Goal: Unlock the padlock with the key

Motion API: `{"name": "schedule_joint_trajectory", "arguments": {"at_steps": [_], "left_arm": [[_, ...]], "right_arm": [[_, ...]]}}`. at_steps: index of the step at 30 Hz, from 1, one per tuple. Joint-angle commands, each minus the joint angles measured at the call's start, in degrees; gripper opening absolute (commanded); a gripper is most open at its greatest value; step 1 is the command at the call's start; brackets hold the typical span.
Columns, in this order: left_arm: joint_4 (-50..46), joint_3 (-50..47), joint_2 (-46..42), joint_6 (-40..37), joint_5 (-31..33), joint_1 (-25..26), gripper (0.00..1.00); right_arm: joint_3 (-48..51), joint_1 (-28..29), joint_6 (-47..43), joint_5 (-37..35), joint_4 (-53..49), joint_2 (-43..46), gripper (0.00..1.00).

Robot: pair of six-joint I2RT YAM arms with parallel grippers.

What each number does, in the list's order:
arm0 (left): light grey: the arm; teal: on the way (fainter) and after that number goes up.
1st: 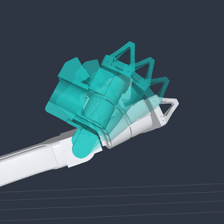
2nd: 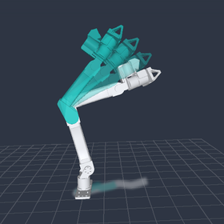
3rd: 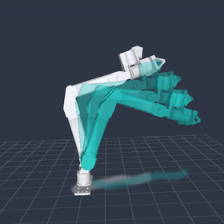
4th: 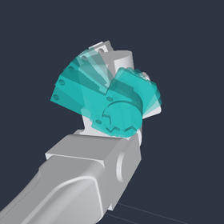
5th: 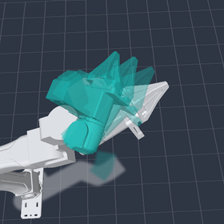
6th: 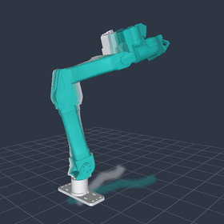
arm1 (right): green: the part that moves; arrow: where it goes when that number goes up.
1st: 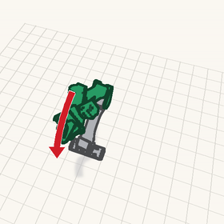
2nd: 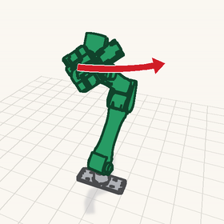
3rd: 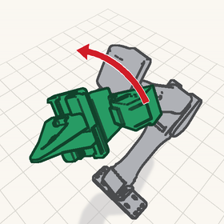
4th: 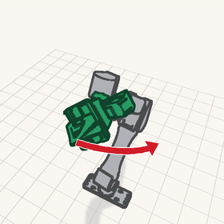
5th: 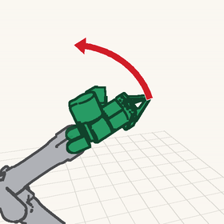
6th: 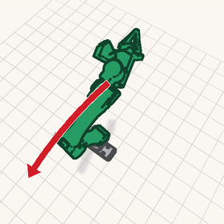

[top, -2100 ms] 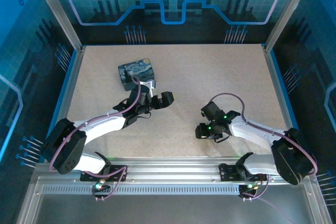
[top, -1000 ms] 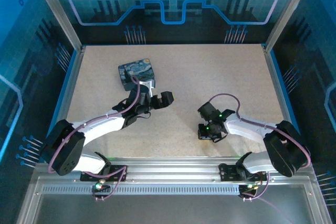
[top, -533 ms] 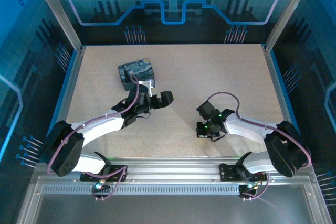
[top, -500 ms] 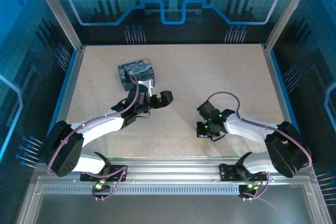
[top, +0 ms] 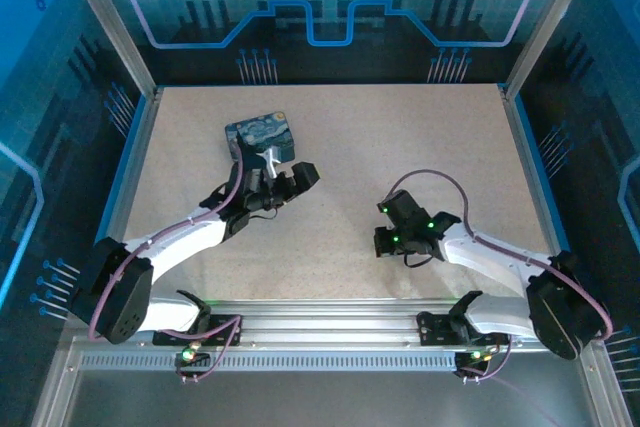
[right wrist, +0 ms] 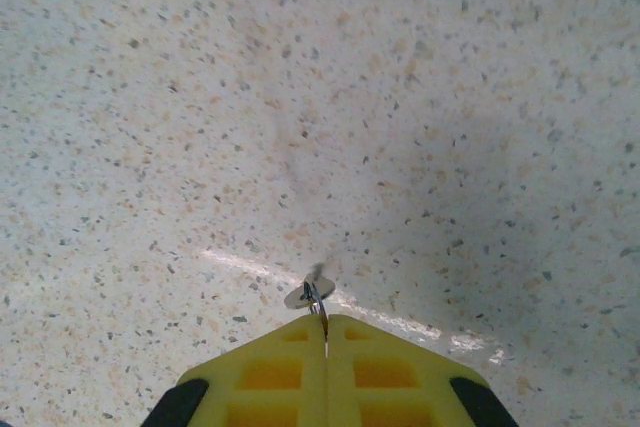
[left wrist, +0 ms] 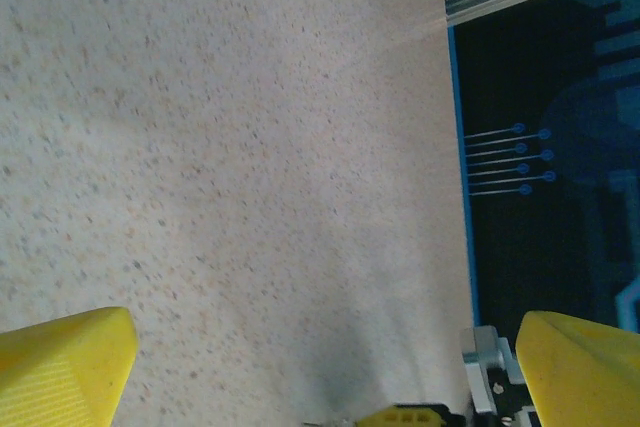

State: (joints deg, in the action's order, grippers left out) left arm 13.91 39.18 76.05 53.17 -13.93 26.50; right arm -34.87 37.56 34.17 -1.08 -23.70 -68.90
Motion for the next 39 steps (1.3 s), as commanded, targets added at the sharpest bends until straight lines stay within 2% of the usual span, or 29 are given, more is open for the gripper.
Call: {"name": "schedule_joint_trajectory", "arguments": {"at_steps": [1,8,18,27,33,39], "left_arm": [[-0.40,1.84,0.24,9.02,-7.50,-0.24,0.99],[12.80,-0.18,3.47,23.96,-14.00,0.24,0.96],[35.74,-4.76,10.99,43.69,-12.89,3.41,0.94],[51.38,-7.69,19.30,54.91,-8.38,6.73,0.90],[56.88,-8.81,22.43,58.00,-5.79,7.42,0.85],[58.06,-9.81,22.59,58.59,-4.11,7.43,0.70]], "right_arm": [[-1.87,0.22,-4.77,-0.26,2.52,2.21,0.00],[-6.50,-0.10,-9.89,2.09,6.73,3.33,0.00],[-12.84,-0.03,-10.45,5.23,15.67,-1.34,0.00],[-17.65,0.60,-9.41,7.85,20.94,-6.79,0.00],[-17.48,1.48,-8.47,8.31,21.29,-8.61,0.00],[-15.84,2.01,-7.19,7.76,21.59,-8.27,0.00]]}}
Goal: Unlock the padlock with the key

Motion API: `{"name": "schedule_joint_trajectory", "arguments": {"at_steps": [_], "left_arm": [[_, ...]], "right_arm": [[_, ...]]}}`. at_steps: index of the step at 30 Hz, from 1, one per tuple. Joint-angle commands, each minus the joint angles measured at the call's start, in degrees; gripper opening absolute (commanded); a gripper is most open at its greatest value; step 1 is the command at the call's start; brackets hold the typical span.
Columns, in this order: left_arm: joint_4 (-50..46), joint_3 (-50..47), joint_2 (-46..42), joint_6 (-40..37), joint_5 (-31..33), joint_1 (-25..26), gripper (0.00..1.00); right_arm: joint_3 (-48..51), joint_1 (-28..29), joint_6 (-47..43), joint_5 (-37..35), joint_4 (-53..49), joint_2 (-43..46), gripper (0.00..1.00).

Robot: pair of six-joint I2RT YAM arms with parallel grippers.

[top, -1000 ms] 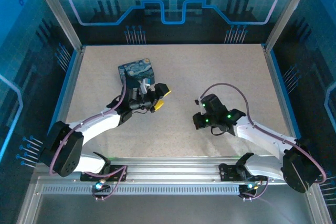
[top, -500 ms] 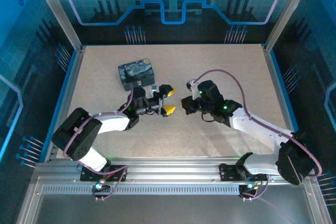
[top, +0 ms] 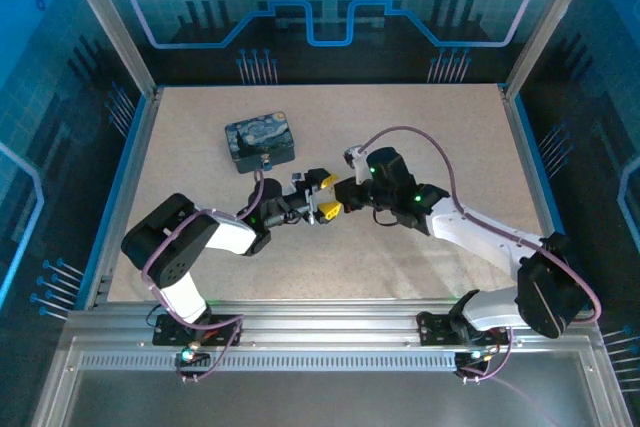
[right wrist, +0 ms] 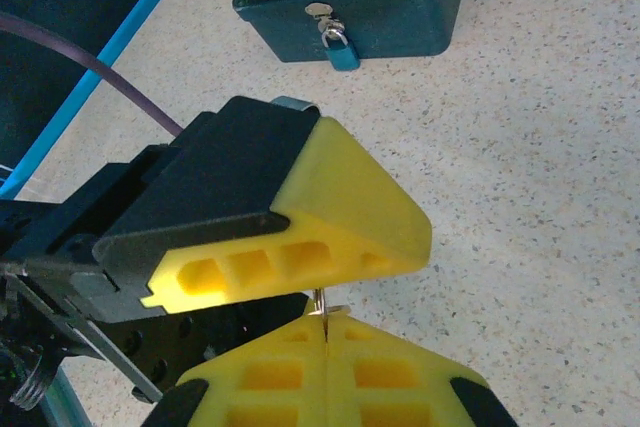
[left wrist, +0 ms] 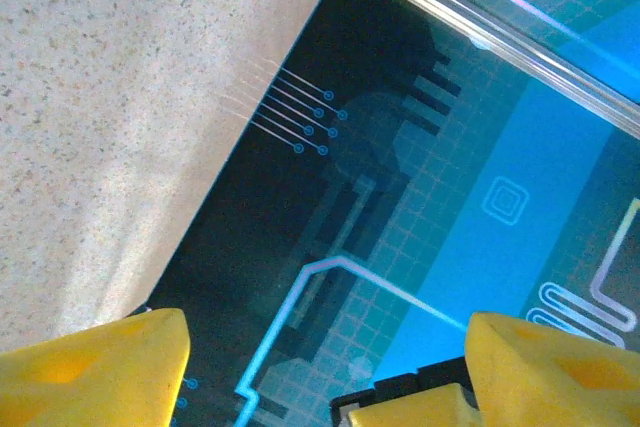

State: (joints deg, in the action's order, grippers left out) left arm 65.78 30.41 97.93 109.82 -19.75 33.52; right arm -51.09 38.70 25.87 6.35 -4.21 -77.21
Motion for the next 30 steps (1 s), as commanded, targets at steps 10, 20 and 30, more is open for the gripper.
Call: {"name": "schedule_joint_trajectory", "arguments": {"at_steps": [10,20,30], "left_arm": [[8.64,-1.83,2.02,3.23,3.47,0.36,0.42],[7.79,-2.01,1.61,2.70,3.79,0.47,0.23],[7.95,-2.27,1.63,2.20,4.19,0.42,0.03]], "right_arm": [[3.94,1.02,1.42,-0.72,1.08,1.96,0.00],[4.56,0.98,1.50,-1.42,1.31,2.89,0.00],[4.69,0.92,1.73,-1.78,1.40,3.27,0.00]]}}
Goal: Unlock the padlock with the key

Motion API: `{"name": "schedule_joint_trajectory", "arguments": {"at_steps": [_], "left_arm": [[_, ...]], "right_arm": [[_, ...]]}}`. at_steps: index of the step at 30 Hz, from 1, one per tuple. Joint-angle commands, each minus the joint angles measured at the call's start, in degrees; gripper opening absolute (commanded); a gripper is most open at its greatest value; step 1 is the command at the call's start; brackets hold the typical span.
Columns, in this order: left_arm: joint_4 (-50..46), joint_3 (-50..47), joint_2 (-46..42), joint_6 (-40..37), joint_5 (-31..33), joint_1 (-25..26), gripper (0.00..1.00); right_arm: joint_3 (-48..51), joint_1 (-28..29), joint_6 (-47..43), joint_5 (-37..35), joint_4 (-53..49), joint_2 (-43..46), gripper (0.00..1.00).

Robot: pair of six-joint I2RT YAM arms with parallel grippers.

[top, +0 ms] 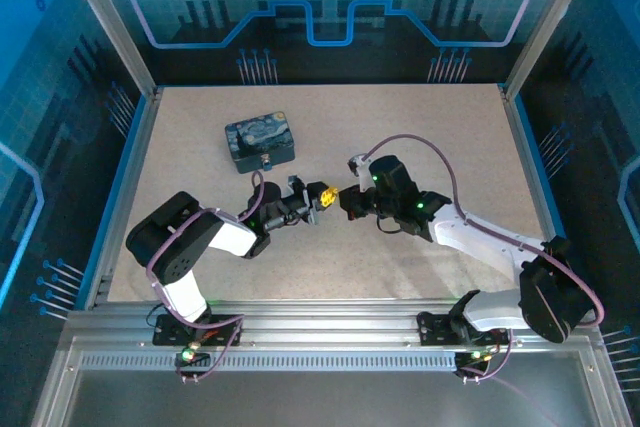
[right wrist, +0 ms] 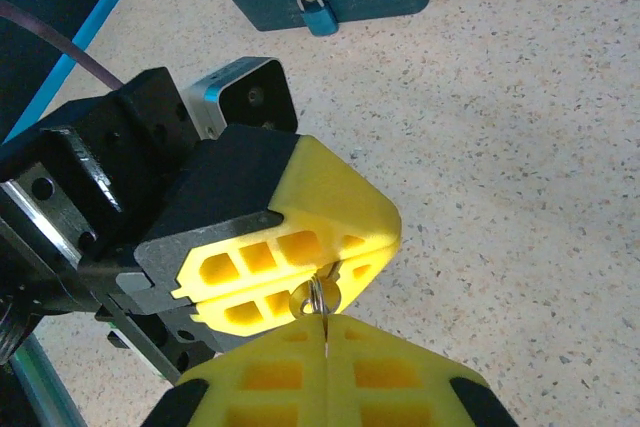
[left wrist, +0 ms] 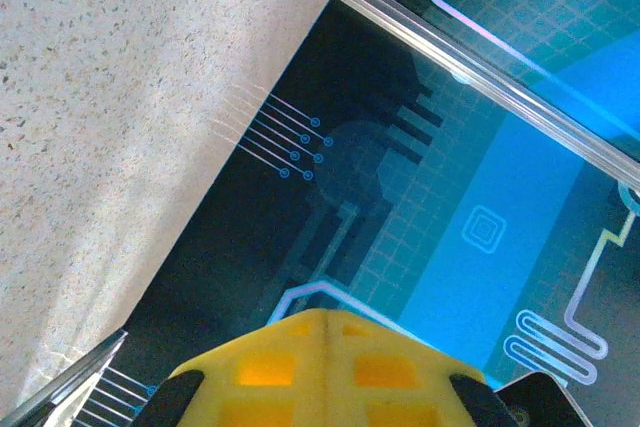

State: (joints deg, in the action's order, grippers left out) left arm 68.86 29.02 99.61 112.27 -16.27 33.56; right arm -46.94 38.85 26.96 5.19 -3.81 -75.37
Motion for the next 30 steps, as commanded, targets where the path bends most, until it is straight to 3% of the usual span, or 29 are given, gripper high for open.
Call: {"name": "schedule_joint_trajectory", "arguments": {"at_steps": [1,4,6,11,21,27,30], "left_arm": [[4.78,-0.88,-0.12,-0.52,0.78,0.36,0.01],[3.90,-0.79,-0.77,-2.40,1.13,0.35,0.00],[2.02,-0.55,-2.06,-5.25,1.63,0.34,0.00],[-10.24,2.24,-9.71,-19.34,2.26,-0.26,0.00],[-38.03,13.65,-25.71,-55.37,2.20,-0.47,0.00],[-47.91,19.58,-30.79,-72.92,1.37,0.66,0.00],[-47.17,19.64,-32.48,-75.10,1.93,0.77,0.00]], "right_arm": [[0.60,0.72,0.73,-0.67,1.13,1.61,0.00],[1.36,0.09,1.03,0.23,1.91,2.51,0.00],[2.37,-0.73,1.33,1.84,2.95,3.31,0.06],[6.77,-4.65,2.99,8.75,9.14,6.97,0.21],[14.16,-14.52,9.61,28.86,29.82,13.42,0.50],[14.45,-15.91,13.15,34.42,39.47,14.73,0.61],[14.08,-16.00,15.82,35.05,44.30,13.93,0.62]]}}
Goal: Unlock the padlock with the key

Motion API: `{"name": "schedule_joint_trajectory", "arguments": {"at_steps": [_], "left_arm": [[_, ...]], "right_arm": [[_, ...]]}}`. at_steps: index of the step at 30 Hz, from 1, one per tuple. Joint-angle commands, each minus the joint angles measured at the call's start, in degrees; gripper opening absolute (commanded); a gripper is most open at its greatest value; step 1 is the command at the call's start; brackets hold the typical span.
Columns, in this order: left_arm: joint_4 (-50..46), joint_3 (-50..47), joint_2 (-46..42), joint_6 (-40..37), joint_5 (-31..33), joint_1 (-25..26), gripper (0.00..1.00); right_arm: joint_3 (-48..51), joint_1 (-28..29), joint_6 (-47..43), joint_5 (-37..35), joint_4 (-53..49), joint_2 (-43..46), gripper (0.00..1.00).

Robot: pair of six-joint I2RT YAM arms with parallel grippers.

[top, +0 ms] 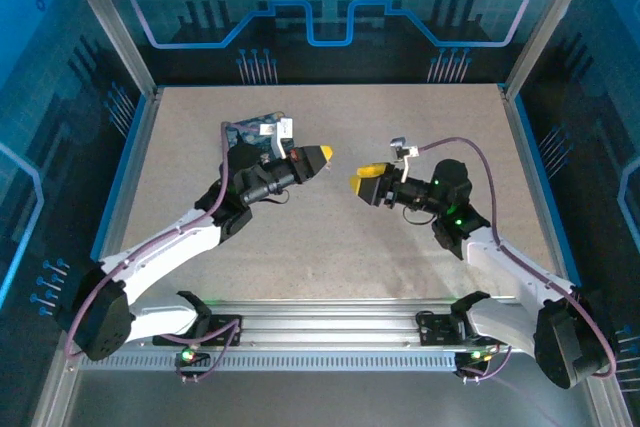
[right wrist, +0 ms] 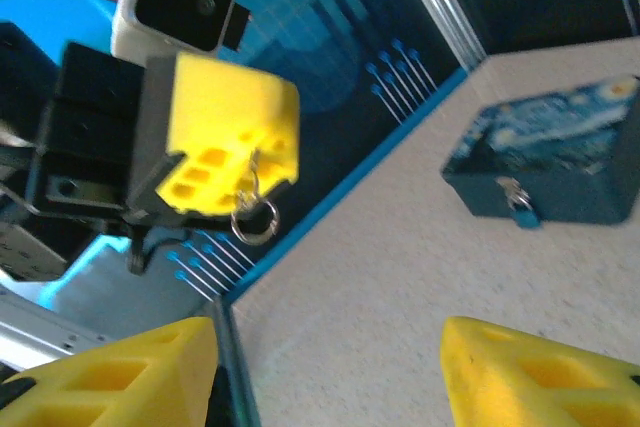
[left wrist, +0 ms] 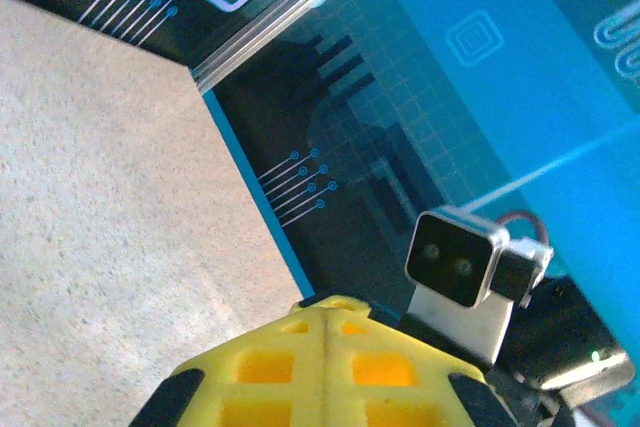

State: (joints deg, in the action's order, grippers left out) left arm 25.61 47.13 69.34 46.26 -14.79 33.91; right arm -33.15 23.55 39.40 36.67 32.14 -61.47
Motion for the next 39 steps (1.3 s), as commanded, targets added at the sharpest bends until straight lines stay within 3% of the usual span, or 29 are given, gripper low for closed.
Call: {"name": "schedule_joint_trajectory", "arguments": {"at_steps": [1,4,16,39], "left_arm": [[-2.70,1.41,-2.40,-8.95,0.09,0.45,0.00],[-0.43,1.57,-2.22,-7.45,-0.63,0.81,0.00],[1.97,1.64,-1.52,-5.83,-0.21,1.83,0.00],[2.16,1.04,-1.58,-5.26,1.09,1.81,0.00]], "right_arm": [[0.12,-0.62,4.55,3.59,10.23,-0.58,0.62],[-0.72,-0.24,7.92,3.30,15.15,-2.60,0.62],[-6.48,5.92,7.85,1.74,15.82,-10.01,0.57],[-8.03,7.31,9.47,0.57,14.71,-13.32,0.19]]}}
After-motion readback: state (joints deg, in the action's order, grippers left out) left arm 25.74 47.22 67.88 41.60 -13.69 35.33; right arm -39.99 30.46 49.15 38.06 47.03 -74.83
